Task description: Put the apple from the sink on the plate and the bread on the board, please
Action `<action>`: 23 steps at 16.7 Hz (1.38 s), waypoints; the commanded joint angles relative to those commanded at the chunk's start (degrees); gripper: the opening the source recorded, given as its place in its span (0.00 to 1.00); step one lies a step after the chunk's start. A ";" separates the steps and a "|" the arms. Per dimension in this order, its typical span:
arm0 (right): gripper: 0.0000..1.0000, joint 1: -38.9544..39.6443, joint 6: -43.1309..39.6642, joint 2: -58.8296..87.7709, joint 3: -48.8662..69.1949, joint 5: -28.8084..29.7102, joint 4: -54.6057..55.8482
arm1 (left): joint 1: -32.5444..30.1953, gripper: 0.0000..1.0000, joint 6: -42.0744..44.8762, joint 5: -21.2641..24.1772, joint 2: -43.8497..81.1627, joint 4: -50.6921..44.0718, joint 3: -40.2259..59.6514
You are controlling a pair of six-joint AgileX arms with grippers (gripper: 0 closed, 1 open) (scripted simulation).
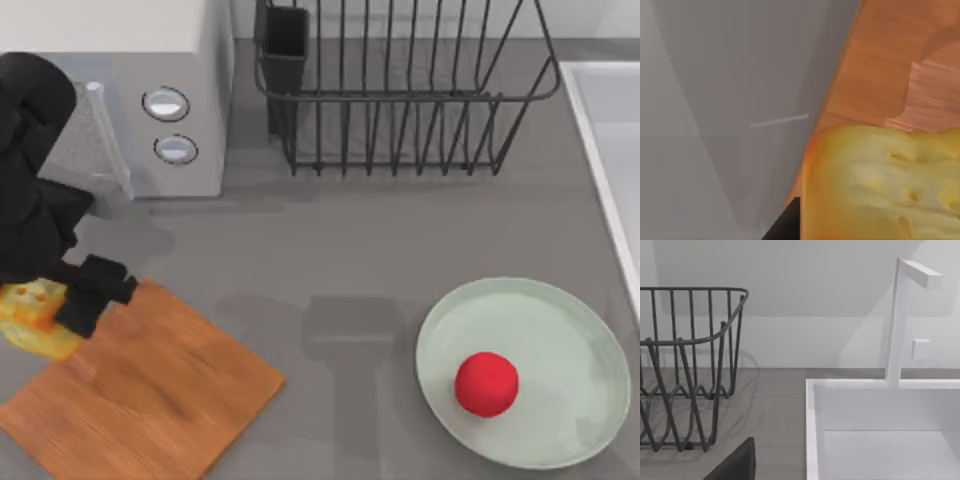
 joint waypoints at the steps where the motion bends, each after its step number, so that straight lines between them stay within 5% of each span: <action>1: 1.00 0.00 0.00 0.00 0.00 0.00 0.00 | -2.18 0.00 -5.77 0.01 -0.49 0.40 -0.87; 5: 1.00 0.00 0.00 0.00 0.00 0.00 0.00 | -9.60 0.00 -24.33 0.00 -2.62 2.07 -4.01; 9: 1.00 0.00 0.00 0.00 0.00 0.00 0.00 | -13.80 0.00 -33.59 -0.06 -4.24 3.31 -6.07; 23: 1.00 0.00 0.00 0.00 0.00 0.00 0.00 | -14.02 0.00 -34.43 -0.06 -2.40 8.75 -9.58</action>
